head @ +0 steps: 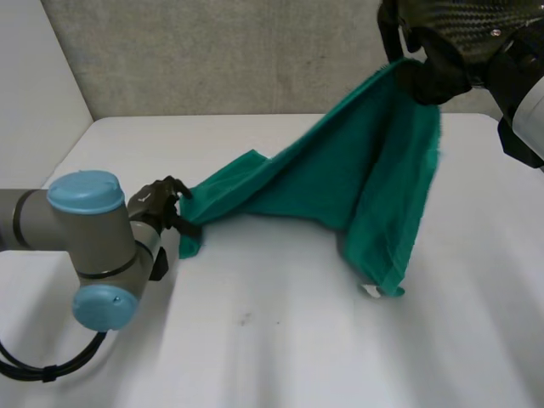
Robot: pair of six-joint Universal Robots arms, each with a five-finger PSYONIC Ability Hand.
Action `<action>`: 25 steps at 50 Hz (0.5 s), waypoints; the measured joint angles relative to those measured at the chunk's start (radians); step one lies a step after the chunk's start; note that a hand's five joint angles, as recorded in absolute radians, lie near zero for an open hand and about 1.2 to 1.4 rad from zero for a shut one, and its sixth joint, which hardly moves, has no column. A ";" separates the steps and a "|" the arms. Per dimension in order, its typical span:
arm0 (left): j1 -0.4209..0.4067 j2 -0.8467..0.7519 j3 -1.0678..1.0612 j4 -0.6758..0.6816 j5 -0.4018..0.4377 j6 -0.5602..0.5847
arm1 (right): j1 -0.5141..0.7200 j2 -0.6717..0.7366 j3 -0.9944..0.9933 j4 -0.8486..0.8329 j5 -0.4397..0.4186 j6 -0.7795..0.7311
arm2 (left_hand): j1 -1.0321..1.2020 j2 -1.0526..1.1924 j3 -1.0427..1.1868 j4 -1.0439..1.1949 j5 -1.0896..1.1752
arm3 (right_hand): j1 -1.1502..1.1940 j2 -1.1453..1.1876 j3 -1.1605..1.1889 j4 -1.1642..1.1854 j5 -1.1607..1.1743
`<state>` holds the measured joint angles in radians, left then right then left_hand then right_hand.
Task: Fold the towel.
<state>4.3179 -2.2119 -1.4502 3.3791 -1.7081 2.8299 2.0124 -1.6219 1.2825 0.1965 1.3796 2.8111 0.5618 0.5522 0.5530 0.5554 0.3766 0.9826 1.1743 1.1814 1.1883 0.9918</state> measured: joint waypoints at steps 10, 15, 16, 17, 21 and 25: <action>0.039 0.249 -0.167 -0.035 0.004 0.190 | -0.090 0.105 0.056 0.061 -0.013 -0.072 | 0.585 0.638 0.632 0.635 0.589 | 0.000 0.000 0.000 0.000 0.000; 0.065 0.411 -0.261 -0.040 0.014 0.374 | -0.101 0.150 0.106 0.125 -0.014 -0.164 | 0.585 0.638 0.632 0.635 0.589 | 0.000 0.000 0.000 0.000 0.000; 0.065 0.411 -0.261 -0.040 0.014 0.374 | -0.101 0.150 0.106 0.125 -0.014 -0.164 | 0.585 0.638 0.632 0.635 0.589 | 0.000 0.000 0.000 0.000 0.000; 0.070 0.453 -0.285 -0.045 0.022 0.440 | -0.103 0.157 0.117 0.139 -0.014 -0.184 | 0.585 0.638 0.632 0.635 0.589 | 0.000 0.000 0.000 0.000 0.000; 0.080 0.558 -0.359 -0.081 0.058 0.669 | -0.107 0.193 0.180 0.236 -0.014 -0.321 | 0.585 0.641 0.634 0.635 0.589 | 0.000 0.000 0.000 0.000 0.000; 0.084 0.577 -0.414 -0.141 0.080 0.852 | -0.108 0.247 0.244 0.312 -0.007 -0.467 | 0.585 0.642 0.637 0.635 0.589 | 0.000 0.000 0.000 0.000 0.000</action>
<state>4.4023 -1.6345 -1.8638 3.2376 -1.6283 3.6817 1.9041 -1.3745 1.5262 0.5086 1.3723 2.3440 1.1466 1.1944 1.1898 1.1908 0.9652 0.9826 1.1743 1.1814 1.1883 0.9918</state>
